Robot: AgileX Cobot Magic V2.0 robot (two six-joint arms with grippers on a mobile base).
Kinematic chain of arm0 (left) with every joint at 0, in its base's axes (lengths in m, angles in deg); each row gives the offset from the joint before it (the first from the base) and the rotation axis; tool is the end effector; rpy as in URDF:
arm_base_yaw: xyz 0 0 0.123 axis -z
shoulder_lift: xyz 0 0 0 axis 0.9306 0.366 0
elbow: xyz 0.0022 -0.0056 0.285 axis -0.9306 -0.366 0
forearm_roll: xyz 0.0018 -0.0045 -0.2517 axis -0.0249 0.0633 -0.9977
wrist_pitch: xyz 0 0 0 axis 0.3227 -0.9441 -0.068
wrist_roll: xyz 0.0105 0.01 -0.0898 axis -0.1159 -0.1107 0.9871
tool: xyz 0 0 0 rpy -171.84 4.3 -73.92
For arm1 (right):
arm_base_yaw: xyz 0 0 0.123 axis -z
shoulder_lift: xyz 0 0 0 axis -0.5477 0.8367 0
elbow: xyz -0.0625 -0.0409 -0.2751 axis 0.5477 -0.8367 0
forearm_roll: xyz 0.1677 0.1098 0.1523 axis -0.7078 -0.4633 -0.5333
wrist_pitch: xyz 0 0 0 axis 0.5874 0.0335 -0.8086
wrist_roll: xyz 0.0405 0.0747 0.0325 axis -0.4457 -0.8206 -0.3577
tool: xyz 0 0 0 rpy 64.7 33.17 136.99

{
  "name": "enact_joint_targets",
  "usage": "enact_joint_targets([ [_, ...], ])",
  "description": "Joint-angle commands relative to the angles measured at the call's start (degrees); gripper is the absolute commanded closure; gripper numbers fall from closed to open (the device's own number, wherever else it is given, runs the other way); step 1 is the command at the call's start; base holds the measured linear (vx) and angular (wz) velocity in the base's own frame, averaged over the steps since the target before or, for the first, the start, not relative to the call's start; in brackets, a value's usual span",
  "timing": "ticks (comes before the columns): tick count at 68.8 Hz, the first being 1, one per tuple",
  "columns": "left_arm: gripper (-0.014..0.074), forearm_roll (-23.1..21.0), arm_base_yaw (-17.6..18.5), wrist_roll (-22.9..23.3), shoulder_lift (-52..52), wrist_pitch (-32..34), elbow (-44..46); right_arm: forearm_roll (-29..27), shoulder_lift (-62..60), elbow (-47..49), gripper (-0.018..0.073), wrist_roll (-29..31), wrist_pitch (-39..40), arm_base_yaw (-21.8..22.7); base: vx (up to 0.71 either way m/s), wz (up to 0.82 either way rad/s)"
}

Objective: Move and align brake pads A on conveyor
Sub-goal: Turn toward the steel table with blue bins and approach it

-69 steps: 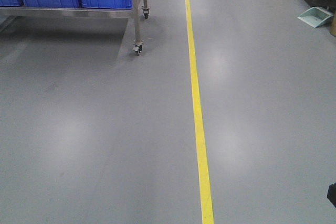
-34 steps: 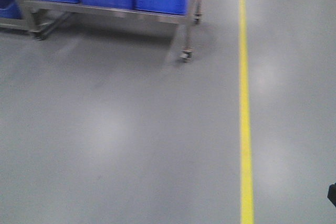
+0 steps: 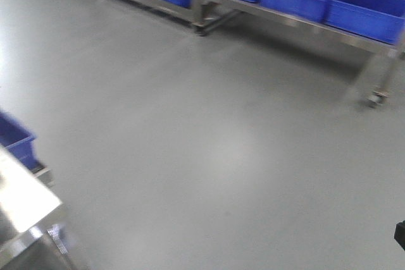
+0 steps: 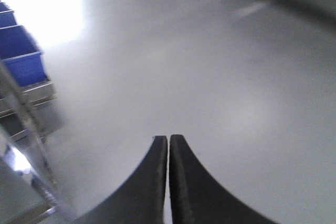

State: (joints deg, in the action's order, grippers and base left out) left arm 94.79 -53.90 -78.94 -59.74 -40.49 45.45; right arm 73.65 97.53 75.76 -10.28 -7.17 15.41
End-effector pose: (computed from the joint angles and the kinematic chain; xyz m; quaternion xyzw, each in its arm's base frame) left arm 0.0824 -0.0151 0.3107 0.0712 0.8181 -0.0546 0.5681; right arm 0.0598 0.0185 0.2627 -0.1002 0.8340 0.0988 0.5335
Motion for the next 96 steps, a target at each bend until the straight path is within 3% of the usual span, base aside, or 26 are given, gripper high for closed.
enact_joint_targets([
  [1, 0.0603, 0.2, -0.2, 0.4, 0.3, 4.0, 1.5, 0.2, 0.4, 1.6, 0.0569, 0.7, 3.8, 0.0, 0.05, 0.87],
  [63, 0.0603, 0.2, -0.2, 0.4, 0.3, 4.0, 1.5, 0.2, 0.4, 1.6, 0.0569, 0.7, 3.6, 0.0, 0.09, 0.76],
  [96, 0.0603, 0.2, -0.2, 0.4, 0.0, 4.1, 1.5, 0.3, 0.4, 1.6, 0.0569, 0.7, 3.3, 0.0, 0.1, 0.39],
])
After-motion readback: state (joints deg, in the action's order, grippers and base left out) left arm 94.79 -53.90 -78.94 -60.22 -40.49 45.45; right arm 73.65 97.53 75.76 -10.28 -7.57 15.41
